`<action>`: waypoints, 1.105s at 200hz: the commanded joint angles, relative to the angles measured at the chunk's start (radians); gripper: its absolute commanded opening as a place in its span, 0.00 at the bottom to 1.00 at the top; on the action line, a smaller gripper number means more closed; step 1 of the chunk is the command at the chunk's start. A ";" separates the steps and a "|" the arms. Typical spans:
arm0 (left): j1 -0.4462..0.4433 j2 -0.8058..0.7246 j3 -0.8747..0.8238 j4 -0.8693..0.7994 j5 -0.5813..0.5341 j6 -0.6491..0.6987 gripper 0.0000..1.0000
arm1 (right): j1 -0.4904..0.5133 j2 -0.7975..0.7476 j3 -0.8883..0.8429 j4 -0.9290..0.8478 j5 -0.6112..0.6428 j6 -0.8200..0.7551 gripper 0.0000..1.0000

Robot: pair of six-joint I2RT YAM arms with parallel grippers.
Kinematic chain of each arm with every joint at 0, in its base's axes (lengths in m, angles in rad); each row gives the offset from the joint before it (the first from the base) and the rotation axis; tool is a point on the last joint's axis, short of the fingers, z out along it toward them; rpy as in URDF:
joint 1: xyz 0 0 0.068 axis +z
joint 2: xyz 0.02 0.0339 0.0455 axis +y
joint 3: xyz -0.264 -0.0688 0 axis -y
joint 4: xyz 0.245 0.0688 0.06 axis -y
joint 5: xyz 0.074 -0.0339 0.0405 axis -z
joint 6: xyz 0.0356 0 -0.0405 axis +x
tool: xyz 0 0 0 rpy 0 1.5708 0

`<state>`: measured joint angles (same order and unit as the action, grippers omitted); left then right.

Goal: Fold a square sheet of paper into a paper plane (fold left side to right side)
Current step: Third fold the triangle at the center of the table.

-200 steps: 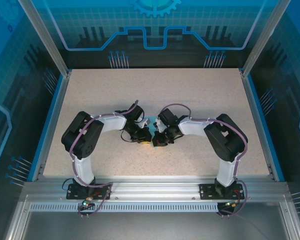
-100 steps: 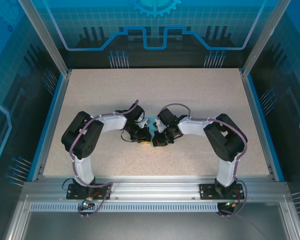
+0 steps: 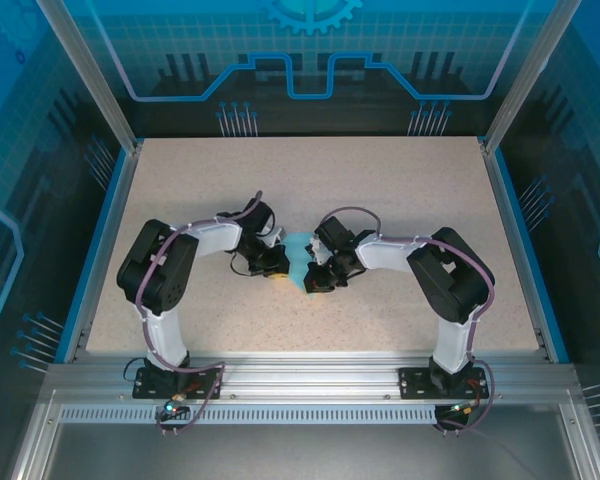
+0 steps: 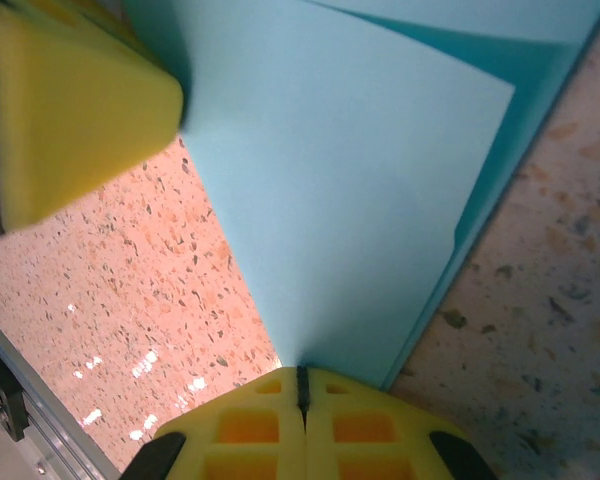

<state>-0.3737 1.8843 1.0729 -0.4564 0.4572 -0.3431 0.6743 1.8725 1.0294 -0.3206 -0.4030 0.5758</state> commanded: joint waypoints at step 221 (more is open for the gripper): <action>-0.057 -0.022 0.036 0.047 0.012 -0.028 0.13 | 0.019 0.044 -0.033 -0.113 0.076 0.002 0.00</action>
<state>-0.4156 1.8149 1.0618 -0.4198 0.4423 -0.3500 0.6762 1.8725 1.0279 -0.3138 -0.4007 0.5766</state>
